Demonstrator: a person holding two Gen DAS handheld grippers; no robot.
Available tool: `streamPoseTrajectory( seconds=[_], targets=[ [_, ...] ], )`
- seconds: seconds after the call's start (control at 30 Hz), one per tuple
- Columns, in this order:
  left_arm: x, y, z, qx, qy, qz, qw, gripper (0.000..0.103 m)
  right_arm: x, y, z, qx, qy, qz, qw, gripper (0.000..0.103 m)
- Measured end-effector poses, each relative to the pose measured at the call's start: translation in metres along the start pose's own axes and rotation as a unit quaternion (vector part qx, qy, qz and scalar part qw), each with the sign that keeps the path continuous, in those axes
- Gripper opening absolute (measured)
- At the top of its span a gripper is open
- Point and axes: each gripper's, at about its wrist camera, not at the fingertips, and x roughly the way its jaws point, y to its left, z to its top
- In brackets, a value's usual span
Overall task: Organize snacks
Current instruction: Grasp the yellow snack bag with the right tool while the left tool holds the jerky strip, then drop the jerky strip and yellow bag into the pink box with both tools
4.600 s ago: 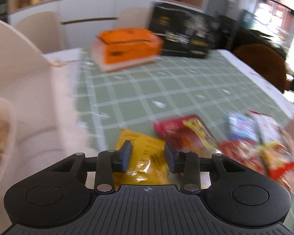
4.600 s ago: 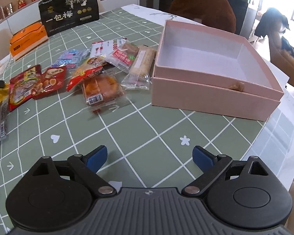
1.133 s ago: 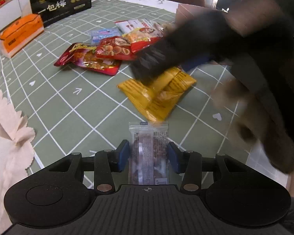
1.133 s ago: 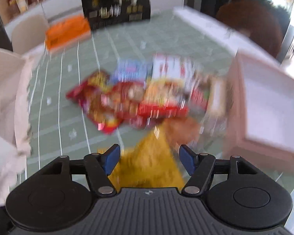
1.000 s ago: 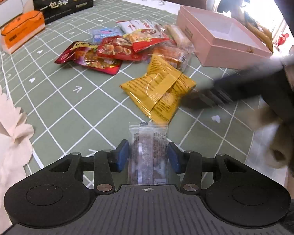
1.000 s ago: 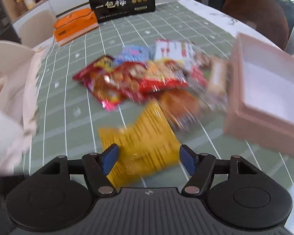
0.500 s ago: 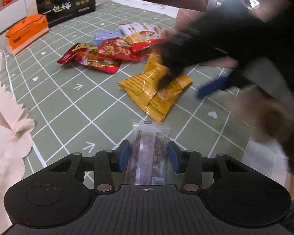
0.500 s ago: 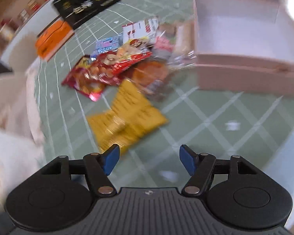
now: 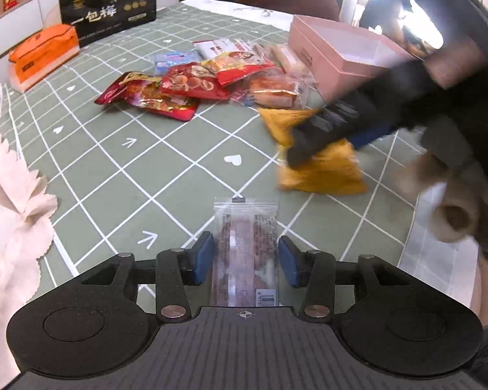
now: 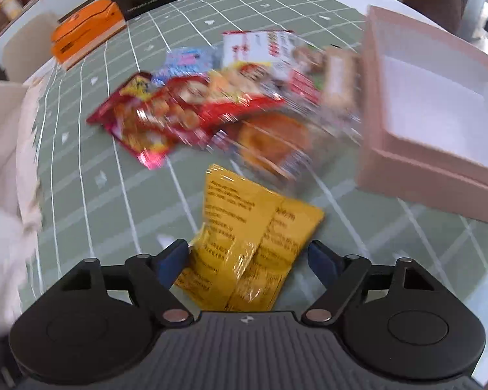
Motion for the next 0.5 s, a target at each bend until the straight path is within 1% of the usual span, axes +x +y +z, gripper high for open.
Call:
streamPoseTrajectory(
  seconds=[0.07, 0.13, 0.23, 0.3, 0.33, 0.37, 0.4, 0.43, 0.47, 0.5],
  targets=[
    [0.001, -0.004, 0.000, 0.006, 0.000, 0.004, 1.0000, 0.056, -0.009, -0.015, -0.015, -0.022, -0.009, -0.001, 1.000, 0.085],
    [0.001, -0.010, -0.002, 0.016, 0.000, 0.013, 0.9998, 0.056, -0.014, -0.028, -0.023, -0.023, -0.021, 0.002, 1.000, 0.086],
    [0.001, -0.011, -0.004, 0.021, -0.004, 0.017, 0.9996, 0.056, -0.013, -0.032, -0.021, -0.002, -0.029, 0.003, 1.000, 0.092],
    [0.000, -0.012, -0.005, 0.020, -0.005, 0.017, 0.9996, 0.056, -0.008, -0.026, -0.016, 0.007, -0.035, -0.014, 0.999, 0.092],
    [0.000, -0.011, -0.005, 0.022, -0.003, 0.016, 0.9996, 0.056, -0.005, -0.021, -0.015, 0.005, -0.040, -0.025, 0.999, 0.088],
    [-0.001, -0.011, -0.005, 0.024, -0.002, 0.016, 0.9996, 0.056, -0.004, -0.016, -0.014, -0.005, -0.043, -0.043, 0.998, 0.074],
    [-0.001, -0.011, -0.004, 0.027, -0.001, 0.015, 0.9995, 0.056, -0.007, -0.012, -0.015, -0.020, -0.043, -0.053, 0.997, 0.064],
    [-0.001, -0.011, -0.004, 0.026, -0.001, 0.019, 0.9995, 0.046, -0.012, -0.010, -0.018, -0.034, -0.044, -0.050, 0.997, 0.059],
    [-0.002, -0.011, -0.003, 0.020, -0.005, 0.022, 0.9996, 0.042, -0.018, -0.011, -0.020, -0.040, -0.045, -0.045, 0.997, 0.049],
    [-0.002, -0.009, -0.002, 0.009, -0.004, 0.010, 0.9999, 0.042, -0.027, -0.015, -0.023, -0.041, -0.048, -0.037, 0.997, 0.049]
  ],
)
